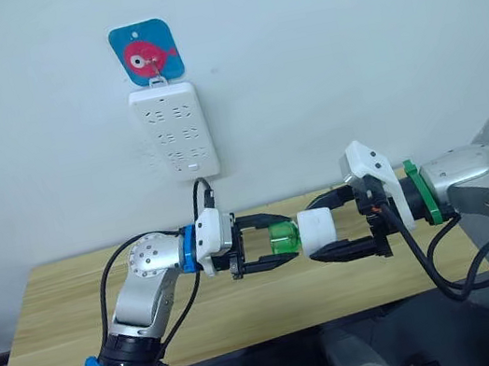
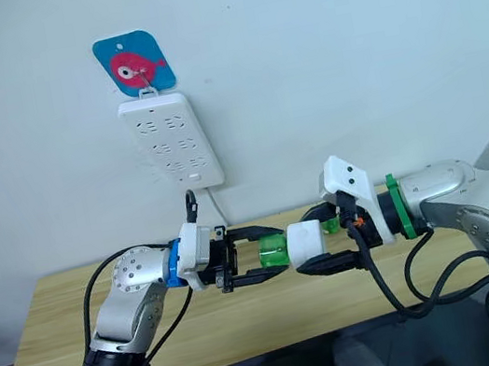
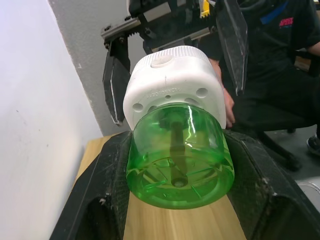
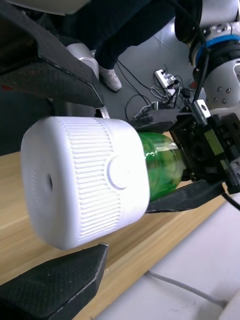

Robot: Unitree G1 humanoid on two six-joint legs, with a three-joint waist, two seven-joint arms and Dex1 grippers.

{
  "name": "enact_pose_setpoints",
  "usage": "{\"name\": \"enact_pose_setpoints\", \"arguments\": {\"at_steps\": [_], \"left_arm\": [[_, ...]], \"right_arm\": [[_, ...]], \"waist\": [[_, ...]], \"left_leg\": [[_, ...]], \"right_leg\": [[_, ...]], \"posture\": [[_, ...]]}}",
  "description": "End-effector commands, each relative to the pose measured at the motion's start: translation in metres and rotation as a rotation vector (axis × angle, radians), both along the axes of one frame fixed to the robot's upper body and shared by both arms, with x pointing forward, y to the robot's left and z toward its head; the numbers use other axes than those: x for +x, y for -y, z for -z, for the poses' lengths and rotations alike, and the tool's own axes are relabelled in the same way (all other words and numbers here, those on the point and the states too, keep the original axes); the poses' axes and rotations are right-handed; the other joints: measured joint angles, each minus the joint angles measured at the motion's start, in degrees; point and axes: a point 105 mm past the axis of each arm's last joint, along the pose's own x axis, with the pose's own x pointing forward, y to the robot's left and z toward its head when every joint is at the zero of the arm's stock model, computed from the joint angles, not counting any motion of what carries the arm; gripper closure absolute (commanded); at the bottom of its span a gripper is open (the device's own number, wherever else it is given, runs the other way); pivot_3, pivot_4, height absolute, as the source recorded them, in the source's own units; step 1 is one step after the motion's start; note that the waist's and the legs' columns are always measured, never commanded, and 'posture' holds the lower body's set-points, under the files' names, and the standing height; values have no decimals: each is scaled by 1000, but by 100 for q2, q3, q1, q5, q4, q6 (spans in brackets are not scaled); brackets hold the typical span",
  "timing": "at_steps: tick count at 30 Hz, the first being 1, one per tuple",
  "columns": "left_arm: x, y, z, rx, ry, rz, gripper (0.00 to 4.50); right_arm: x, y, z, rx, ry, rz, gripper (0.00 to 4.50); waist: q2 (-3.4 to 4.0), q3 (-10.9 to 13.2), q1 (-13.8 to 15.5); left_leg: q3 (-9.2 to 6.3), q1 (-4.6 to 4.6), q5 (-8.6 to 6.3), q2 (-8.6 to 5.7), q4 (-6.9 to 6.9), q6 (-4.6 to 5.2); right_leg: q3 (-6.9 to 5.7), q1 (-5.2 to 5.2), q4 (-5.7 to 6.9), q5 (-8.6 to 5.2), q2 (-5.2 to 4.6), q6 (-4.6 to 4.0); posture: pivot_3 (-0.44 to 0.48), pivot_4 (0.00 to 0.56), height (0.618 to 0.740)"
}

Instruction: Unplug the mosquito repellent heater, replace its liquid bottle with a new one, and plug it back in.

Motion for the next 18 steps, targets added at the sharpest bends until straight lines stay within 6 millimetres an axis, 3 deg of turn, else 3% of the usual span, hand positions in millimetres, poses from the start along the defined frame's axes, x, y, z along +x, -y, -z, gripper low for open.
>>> {"name": "enact_pose_setpoints", "arguments": {"at_steps": [1, 4, 6, 7, 18], "left_arm": [[-3, 6, -16, -30, 61, 16, 2197], [-3, 7, -16, -30, 63, 17, 2197], [-3, 7, -17, -29, 63, 18, 2197], [-3, 7, -17, -31, 62, 17, 2197], [-2, 4, -19, -24, -54, 2, 2197]], "right_arm": [[-2, -4, -6, 10, 22, -25, 0], [-2, -5, -7, 21, 16, -31, 554], [-2, -6, -8, 26, 15, -35, 1257], [-2, -6, -8, 29, 17, -37, 1402], [-1, -6, -12, 41, 50, -61, 1406]], "waist": [[0, 0, 0], [0, 0, -1], [0, -1, -1], [0, -1, -1], [1, -1, -2]], "left_leg": [[-1, 0, 0, 0, 0, 0], [-1, 0, 0, 0, 0, 0], [-1, 0, 0, 0, 0, 0], [-2, 0, 0, 0, 0, 0], [-2, 0, 0, 0, 0, 0]], "right_leg": [[-1, 0, 0, 0, 0, 0], [-1, 0, 0, 0, 0, -1], [-1, 0, 1, 1, 0, -1], [-2, 0, 1, 1, 0, -1], [-3, 0, 1, 1, 0, -1]], "posture": [[-234, 88, 740], [-234, 88, 740], [-234, 88, 740], [-227, 86, 740], [-228, 84, 740]]}}
